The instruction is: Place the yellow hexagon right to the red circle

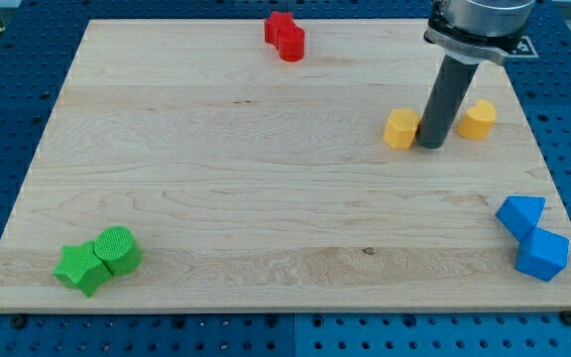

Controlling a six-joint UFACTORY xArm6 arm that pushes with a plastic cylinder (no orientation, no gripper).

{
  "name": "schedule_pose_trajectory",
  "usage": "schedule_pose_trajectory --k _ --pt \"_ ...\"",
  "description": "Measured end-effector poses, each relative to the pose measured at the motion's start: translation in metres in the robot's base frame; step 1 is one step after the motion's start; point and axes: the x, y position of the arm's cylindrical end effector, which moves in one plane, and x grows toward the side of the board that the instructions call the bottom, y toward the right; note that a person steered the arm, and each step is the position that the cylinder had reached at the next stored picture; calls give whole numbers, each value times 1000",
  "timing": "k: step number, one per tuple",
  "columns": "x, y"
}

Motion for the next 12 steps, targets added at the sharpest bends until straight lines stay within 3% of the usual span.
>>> schedule_pose_trajectory --k 10,12 --pt "17 -45" --pt "-12 -62"
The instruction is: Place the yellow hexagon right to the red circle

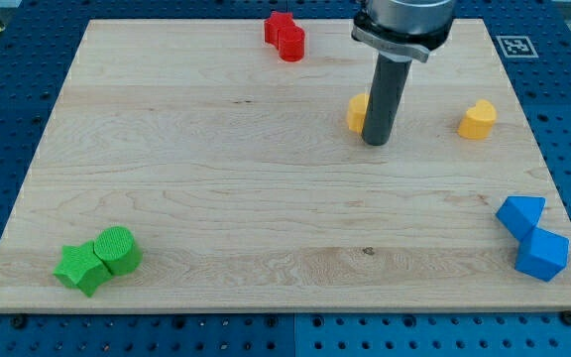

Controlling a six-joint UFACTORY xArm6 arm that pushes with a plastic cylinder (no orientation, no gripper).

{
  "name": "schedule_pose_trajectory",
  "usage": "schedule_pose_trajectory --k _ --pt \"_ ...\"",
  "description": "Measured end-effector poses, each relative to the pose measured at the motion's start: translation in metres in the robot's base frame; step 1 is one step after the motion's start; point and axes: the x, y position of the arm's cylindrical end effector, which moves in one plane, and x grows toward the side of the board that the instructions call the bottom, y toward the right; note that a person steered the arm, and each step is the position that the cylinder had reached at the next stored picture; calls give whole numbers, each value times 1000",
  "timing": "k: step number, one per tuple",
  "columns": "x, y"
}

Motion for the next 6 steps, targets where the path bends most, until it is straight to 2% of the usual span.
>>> schedule_pose_trajectory --k 6 --pt "-140 -17"
